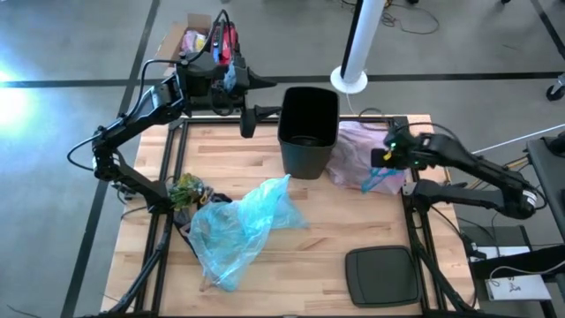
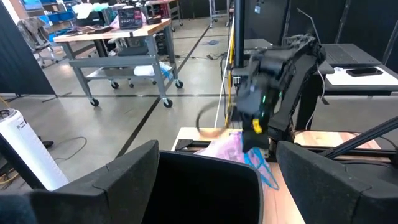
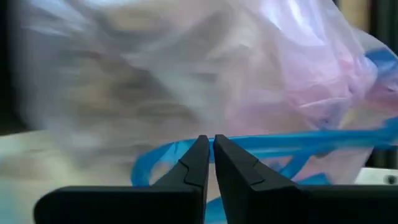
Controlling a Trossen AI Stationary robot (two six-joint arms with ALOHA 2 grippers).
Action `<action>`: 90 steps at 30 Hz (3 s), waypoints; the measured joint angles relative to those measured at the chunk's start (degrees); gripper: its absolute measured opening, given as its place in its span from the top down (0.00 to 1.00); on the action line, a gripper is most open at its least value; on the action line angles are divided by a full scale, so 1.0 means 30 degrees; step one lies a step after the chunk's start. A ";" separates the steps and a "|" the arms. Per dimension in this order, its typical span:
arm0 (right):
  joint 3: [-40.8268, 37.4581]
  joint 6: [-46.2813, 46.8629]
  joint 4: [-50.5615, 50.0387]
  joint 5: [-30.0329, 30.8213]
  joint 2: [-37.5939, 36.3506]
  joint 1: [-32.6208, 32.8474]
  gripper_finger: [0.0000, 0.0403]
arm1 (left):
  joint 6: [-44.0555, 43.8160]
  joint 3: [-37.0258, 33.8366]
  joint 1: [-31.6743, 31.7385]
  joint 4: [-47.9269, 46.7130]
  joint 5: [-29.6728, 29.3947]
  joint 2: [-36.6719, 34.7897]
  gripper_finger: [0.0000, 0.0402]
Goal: Place trash/remove bag and relplace
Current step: Remove the pink trash bag from the trash bin, then insert the new blue trash bag into the trash bin
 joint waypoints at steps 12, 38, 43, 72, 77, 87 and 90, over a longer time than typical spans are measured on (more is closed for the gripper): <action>-0.3571 -0.0129 0.2899 0.0596 0.1862 -0.0007 0.97 | -0.0284 0.0000 0.0000 -0.0959 -0.0007 -0.0043 0.23; 0.6740 -1.3026 0.5209 0.5326 0.1293 0.0000 0.91 | -1.1368 -0.8088 -0.3897 -1.1731 -0.1899 -0.4854 0.23; 0.6635 -1.5046 0.7064 0.4488 0.1301 0.0000 0.76 | -1.4474 -1.1583 -0.6926 -0.8510 -0.2999 -0.4906 0.23; 0.6798 -1.7782 0.7099 0.4843 -0.0872 -0.0015 0.18 | -1.3455 -1.8416 -0.9708 0.4731 -0.9454 0.5099 0.08; 0.6777 -1.8821 0.8007 0.5162 -0.0457 -0.0007 0.19 | -1.3515 -1.8337 -1.0025 0.6705 -0.8720 0.7100 0.17; 0.6531 -2.0516 1.3656 0.5170 -0.0114 -0.0010 0.19 | -1.3027 -1.6406 -0.9916 0.2234 -0.7124 0.7388 0.93; 0.6156 -2.0629 1.5652 0.4491 -0.0153 0.0000 0.19 | -1.2202 -1.5402 -0.9938 -0.0232 -0.7851 0.6741 0.95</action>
